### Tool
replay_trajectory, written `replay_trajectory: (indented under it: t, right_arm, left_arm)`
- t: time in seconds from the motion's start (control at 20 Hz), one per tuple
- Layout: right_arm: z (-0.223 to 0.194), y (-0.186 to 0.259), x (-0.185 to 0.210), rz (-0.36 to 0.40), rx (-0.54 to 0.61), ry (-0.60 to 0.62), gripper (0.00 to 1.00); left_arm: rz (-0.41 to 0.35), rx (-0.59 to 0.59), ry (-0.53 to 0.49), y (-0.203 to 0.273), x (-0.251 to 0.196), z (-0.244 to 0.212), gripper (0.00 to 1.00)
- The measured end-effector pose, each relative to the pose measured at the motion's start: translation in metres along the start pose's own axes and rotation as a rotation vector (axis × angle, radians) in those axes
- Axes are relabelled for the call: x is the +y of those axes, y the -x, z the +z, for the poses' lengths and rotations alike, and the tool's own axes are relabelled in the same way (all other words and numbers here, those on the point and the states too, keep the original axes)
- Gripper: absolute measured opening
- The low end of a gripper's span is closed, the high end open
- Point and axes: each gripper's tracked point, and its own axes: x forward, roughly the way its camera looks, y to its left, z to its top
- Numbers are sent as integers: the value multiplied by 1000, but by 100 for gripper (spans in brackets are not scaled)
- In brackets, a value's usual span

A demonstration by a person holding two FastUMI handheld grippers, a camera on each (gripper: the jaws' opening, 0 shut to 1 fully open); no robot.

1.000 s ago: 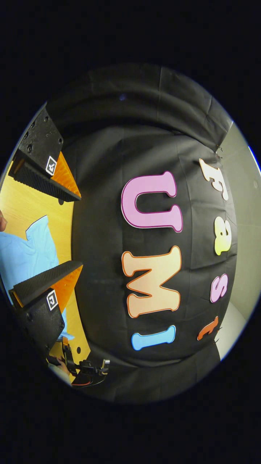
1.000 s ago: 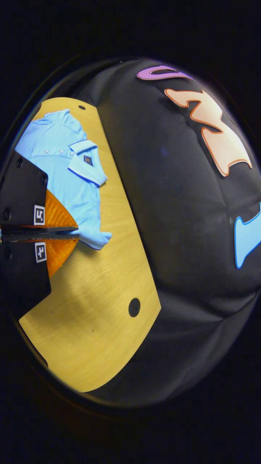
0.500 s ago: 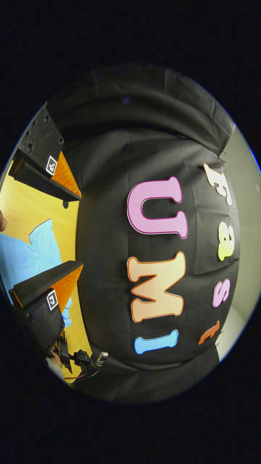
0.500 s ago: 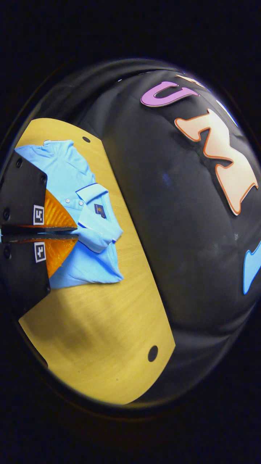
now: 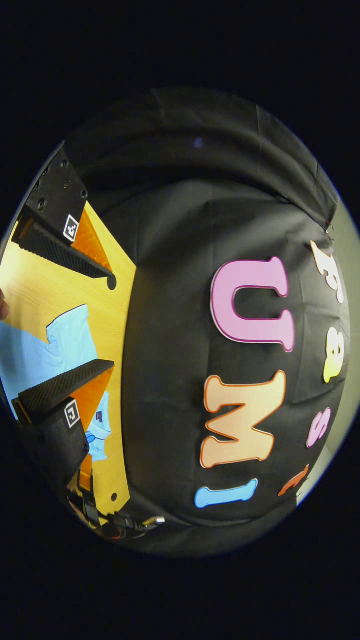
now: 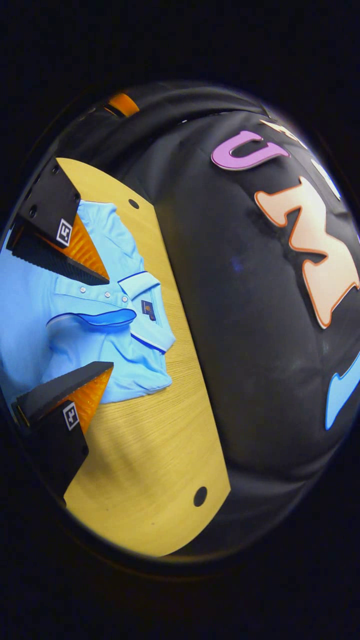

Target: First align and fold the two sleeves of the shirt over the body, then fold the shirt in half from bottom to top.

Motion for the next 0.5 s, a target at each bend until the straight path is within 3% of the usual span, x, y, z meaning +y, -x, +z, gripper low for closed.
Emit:
replay_trajectory:
  t: [0.05, 0.1, 0.15, 0.25, 0.3, 0.45, 0.5]
  right_arm:
    - [1, 9, -3, -4, -4, 9, 91]
    - [0, 17, -6, -8, -6, 13, 97]
    - [0, 26, -10, -14, -6, 15, 91]
    - [-3, 40, -22, -34, -2, 25, 91]
    - [-6, 48, -27, -45, 1, 30, 97]
    - [-14, 68, -40, -71, 8, 41, 97]
    - [-17, 74, -42, -75, 9, 42, 91]
  left_arm:
    - [2, 19, 3, -10, 1, -10, 98]
    - [1, 38, 6, -22, -1, -21, 98]
    - [-1, 56, 9, -32, -2, -31, 98]
    - [-9, 103, 13, -51, -5, -54, 96]
    - [-13, 129, 13, -60, -6, -65, 95]
    - [-11, 185, 34, -81, -6, -92, 96]
    - [-8, 198, 42, -90, -5, -98, 95]
